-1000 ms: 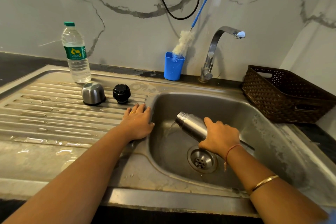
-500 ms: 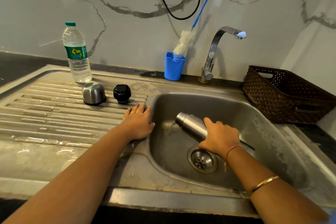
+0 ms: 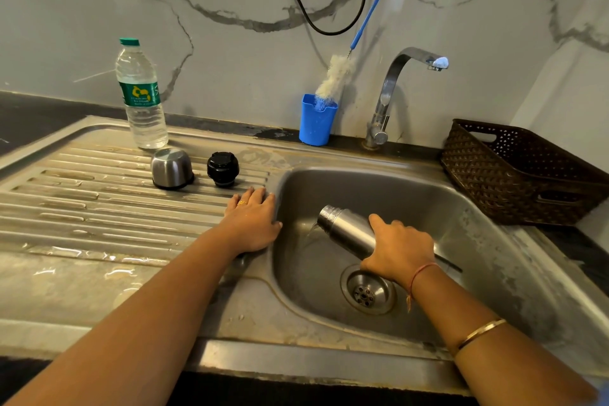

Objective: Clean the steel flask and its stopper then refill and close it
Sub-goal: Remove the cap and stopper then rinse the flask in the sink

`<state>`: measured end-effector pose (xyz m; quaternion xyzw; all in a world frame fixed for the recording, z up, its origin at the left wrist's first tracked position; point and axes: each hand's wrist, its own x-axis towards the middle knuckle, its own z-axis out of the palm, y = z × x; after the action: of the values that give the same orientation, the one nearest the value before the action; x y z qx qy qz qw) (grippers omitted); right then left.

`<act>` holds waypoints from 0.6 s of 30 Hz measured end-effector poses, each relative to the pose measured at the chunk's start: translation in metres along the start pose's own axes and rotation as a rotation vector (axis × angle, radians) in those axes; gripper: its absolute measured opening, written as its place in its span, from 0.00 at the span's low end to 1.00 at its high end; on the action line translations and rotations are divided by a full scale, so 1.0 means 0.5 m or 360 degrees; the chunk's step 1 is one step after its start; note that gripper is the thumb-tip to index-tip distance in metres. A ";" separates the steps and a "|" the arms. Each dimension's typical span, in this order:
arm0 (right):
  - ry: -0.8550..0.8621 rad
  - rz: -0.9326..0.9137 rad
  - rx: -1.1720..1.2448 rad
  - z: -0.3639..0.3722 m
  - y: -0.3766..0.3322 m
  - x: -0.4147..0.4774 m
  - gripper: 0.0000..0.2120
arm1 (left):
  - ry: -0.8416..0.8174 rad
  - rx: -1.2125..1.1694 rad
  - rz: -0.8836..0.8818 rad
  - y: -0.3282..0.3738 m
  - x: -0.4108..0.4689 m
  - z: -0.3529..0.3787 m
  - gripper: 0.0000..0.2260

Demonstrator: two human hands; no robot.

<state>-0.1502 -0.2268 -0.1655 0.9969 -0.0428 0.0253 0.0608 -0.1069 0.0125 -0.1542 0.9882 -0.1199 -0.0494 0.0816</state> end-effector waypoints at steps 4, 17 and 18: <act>0.0013 -0.0001 -0.0013 0.001 0.000 -0.001 0.27 | -0.0001 -0.0002 0.0001 0.001 0.000 0.000 0.29; 0.0022 -0.0003 -0.0007 0.000 -0.001 -0.001 0.27 | -0.0006 -0.0002 -0.0004 0.002 -0.003 -0.001 0.29; 0.0021 -0.0003 -0.0009 0.000 -0.001 -0.001 0.27 | -0.0005 -0.0002 -0.0003 0.002 -0.003 -0.001 0.29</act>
<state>-0.1507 -0.2263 -0.1657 0.9966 -0.0416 0.0316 0.0638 -0.1087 0.0119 -0.1532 0.9882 -0.1191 -0.0511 0.0820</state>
